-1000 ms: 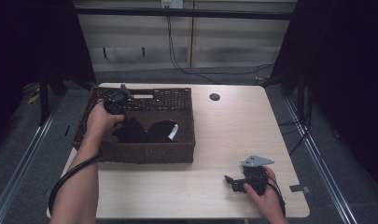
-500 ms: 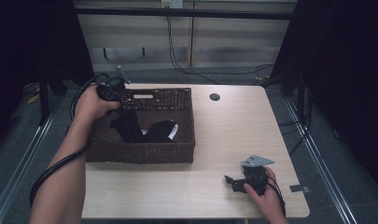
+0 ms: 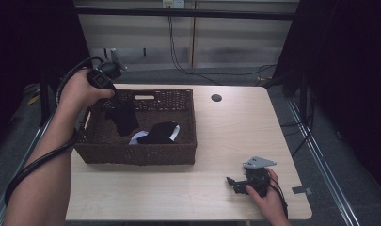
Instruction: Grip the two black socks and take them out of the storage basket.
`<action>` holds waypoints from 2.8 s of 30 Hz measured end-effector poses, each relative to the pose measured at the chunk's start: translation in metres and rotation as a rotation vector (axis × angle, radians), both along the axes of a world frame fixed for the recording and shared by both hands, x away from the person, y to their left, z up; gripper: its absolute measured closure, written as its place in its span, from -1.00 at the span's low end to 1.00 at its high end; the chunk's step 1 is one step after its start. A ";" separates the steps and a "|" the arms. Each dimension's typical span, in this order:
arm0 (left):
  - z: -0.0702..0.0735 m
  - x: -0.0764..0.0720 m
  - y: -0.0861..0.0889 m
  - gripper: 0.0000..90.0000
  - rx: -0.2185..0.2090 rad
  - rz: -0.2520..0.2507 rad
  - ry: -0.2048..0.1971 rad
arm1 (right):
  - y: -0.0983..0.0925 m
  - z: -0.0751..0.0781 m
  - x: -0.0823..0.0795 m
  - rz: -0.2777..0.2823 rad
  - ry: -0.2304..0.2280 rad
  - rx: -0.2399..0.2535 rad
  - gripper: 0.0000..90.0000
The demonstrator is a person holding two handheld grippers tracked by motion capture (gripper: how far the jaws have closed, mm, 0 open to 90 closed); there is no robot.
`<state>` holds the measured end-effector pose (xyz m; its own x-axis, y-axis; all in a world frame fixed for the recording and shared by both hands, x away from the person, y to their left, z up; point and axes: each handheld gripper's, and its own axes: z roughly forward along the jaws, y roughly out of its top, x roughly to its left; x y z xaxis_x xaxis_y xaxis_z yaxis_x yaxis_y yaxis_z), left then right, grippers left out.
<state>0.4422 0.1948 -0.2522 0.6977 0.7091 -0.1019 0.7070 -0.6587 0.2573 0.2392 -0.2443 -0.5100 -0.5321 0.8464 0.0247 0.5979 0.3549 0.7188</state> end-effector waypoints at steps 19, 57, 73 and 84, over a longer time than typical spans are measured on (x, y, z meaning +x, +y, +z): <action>0.067 -0.062 -0.017 0.93 -0.043 -0.162 -0.048 | 0.000 0.000 0.000 0.000 0.000 -0.001 -0.72; -0.045 -0.124 -0.074 0.92 -0.004 -0.382 0.069 | 0.000 0.000 0.000 -0.002 0.000 0.000 -0.72; -0.095 -0.115 -0.079 0.86 0.041 -0.378 0.113 | 0.000 0.000 0.000 -0.002 0.002 0.001 -0.72; -0.104 -0.111 -0.080 0.59 0.017 -0.345 0.122 | 0.000 0.000 0.000 -0.002 0.002 0.002 -0.72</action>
<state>0.3313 0.1148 -0.3562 0.8794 0.4367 -0.1895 0.4675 -0.8673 0.1712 0.2389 -0.2440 -0.5102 -0.5302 0.8474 0.0273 0.6001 0.3523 0.7182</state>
